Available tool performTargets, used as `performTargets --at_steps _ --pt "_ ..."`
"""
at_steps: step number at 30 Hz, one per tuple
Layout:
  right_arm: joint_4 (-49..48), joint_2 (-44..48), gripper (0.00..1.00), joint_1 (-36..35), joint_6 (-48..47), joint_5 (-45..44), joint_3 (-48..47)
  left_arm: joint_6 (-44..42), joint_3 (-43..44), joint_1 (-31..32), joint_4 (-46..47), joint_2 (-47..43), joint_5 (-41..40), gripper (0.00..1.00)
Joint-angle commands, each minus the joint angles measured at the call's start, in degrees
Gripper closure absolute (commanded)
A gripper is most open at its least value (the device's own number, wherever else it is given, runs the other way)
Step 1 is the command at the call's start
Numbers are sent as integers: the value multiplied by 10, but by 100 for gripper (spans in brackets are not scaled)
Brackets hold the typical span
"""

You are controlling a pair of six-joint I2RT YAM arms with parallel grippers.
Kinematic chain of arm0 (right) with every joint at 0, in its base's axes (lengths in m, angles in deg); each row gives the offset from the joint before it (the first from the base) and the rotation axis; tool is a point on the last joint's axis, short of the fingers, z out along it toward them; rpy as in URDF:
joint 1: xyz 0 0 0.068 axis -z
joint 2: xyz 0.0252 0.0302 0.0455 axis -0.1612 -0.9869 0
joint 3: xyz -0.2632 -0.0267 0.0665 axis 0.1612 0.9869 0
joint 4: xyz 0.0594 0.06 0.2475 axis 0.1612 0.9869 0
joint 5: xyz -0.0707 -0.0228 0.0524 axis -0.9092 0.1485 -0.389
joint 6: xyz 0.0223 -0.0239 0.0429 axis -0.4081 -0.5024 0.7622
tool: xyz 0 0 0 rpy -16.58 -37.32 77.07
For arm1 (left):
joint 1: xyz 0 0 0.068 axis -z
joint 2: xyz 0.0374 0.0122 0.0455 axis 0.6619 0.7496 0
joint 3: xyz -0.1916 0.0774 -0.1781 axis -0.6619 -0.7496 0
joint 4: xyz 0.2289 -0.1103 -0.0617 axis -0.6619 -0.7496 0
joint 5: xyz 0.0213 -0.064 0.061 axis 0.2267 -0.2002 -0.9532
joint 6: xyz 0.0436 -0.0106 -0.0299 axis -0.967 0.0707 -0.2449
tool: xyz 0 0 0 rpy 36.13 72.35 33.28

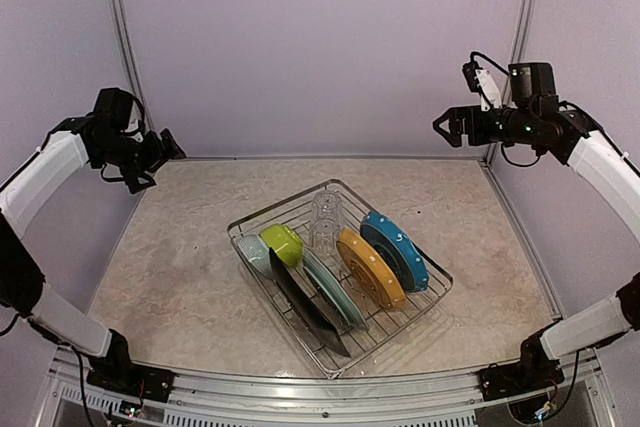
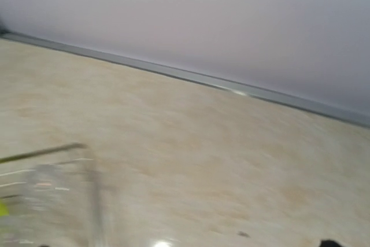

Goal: Unload the mixed dishes from the dish rack
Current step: Grab the plate from the dish rack.

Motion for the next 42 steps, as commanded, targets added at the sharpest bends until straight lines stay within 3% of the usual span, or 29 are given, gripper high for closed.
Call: performTargets --at_steps 1,9,18,23,42 --pt "94 -21 3 -76 36 -24 -69 12 -5 20 -35 -20 -28 1" --pt "168 -56 8 -225 95 -57 -138 57 -9 93 -83 -42 -130 1" --pt "293 -164 13 -360 140 -134 -298 95 -47 123 -101 -72 -149 1" --pt "363 -231 17 -423 153 -134 -389 104 -74 123 -91 -106 -141 1" --pt "435 -325 34 -565 218 -115 -440 122 -109 124 -118 -147 -133 1"
